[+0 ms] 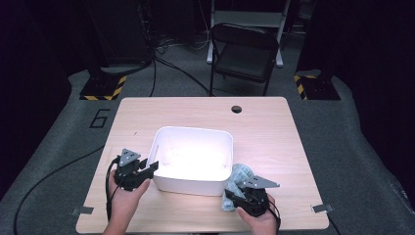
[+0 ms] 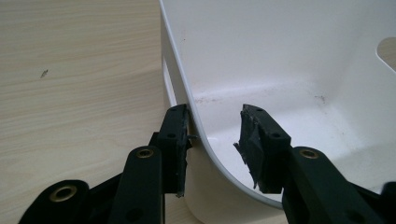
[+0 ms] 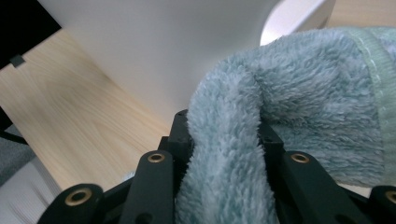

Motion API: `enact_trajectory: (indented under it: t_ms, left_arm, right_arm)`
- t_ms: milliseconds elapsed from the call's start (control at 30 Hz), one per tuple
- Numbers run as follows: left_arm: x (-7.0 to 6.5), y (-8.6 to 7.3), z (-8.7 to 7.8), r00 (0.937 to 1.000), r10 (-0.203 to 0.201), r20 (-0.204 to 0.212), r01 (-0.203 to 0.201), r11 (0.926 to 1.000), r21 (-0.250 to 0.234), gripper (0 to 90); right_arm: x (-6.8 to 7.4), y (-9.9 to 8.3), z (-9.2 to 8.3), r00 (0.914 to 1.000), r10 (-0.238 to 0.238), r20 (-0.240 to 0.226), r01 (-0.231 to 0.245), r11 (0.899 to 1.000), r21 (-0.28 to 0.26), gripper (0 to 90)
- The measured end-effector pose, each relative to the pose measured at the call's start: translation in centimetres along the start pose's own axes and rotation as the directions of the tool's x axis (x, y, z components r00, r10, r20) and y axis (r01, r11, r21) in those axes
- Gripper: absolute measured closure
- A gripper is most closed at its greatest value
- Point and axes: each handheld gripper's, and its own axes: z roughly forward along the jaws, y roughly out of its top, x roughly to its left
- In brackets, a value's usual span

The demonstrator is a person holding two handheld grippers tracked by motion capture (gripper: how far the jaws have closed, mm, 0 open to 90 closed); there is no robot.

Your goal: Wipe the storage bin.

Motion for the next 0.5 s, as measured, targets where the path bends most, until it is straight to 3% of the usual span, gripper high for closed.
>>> enact_trajectory:
  t_ms: [267,367,500]
  left_arm:
    - [-0.4,0.0,0.0,1.0000,0.005,0.008,-0.005,1.0000,0.005,60.1]
    - [-0.5,0.0,0.0,0.9999,0.008,0.010,-0.008,1.0000,0.006,60.4]
    - [-0.5,0.0,-0.2,0.9998,0.019,0.011,-0.019,0.9998,0.010,61.2]
  right_arm:
    - [1.1,2.2,-3.1,0.9993,-0.027,-0.025,0.024,0.993,-0.115,67.0]
    - [1.4,2.5,-3.3,0.9987,-0.051,-0.009,0.049,0.992,-0.118,66.9]
    - [1.0,2.0,-3.0,0.9992,-0.036,-0.017,0.033,0.992,-0.124,67.1]
